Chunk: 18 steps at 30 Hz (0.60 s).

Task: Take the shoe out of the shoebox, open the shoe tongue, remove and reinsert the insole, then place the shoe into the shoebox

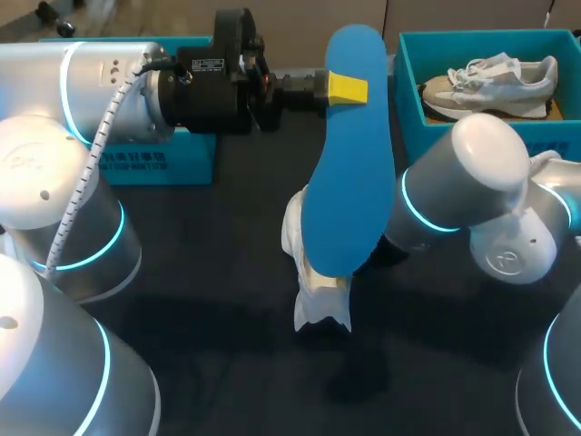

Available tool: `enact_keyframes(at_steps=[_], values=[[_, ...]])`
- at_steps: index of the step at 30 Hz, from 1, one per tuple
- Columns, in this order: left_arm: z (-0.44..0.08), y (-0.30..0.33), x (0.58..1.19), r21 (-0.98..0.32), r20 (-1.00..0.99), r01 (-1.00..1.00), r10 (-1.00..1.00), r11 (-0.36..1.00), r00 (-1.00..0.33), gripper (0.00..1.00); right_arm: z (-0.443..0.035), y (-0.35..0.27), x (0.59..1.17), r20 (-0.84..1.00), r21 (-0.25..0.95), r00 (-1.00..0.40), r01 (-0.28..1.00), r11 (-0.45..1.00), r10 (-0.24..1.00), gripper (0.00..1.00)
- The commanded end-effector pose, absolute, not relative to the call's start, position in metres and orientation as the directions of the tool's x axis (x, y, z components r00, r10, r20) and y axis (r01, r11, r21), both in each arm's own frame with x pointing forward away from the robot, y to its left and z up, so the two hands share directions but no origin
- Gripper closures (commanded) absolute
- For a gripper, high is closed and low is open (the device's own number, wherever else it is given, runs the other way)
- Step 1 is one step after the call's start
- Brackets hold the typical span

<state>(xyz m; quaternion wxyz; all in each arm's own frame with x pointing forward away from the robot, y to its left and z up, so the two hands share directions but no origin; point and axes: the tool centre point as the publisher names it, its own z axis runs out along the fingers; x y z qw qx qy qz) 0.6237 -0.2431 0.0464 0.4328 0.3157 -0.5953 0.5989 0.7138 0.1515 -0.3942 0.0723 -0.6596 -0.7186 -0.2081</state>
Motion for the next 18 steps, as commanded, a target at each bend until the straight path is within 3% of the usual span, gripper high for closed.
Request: enact_keyframes(at_steps=[1, 2, 3, 4, 18], values=[[0.046, -0.244, 0.623, -0.439, 0.894, -0.895, 0.142, 0.083, -0.426, 1.0, -0.398, 0.148, 0.712, 0.407, 0.206, -0.11, 0.978, 0.026, 0.907, 0.81], [0.046, -0.244, 0.623, -0.439, 0.894, -0.895, 0.142, 0.083, -0.426, 1.0, -0.397, 0.148, 0.712, 0.409, 0.202, -0.108, 0.979, 0.025, 0.906, 0.55], [0.046, -0.244, 0.623, -0.439, 0.894, -0.895, 0.142, 0.083, -0.426, 1.0, -0.397, 0.147, 0.712, 0.411, 0.2, -0.107, 0.979, 0.025, 0.906, 0.51], [0.046, -0.244, 0.623, -0.439, 0.894, -0.895, 0.142, 0.083, -0.426, 1.0, -0.396, 0.147, 0.711, 0.412, 0.2, -0.107, 0.98, 0.025, 0.905, 0.0], [0.046, -0.244, 0.623, -0.439, 0.894, -0.895, 0.142, 0.083, -0.426, 1.0, -0.345, 0.139, 0.702, 0.529, 0.205, -0.133, 0.978, 0.025, 0.838, 0.0]])
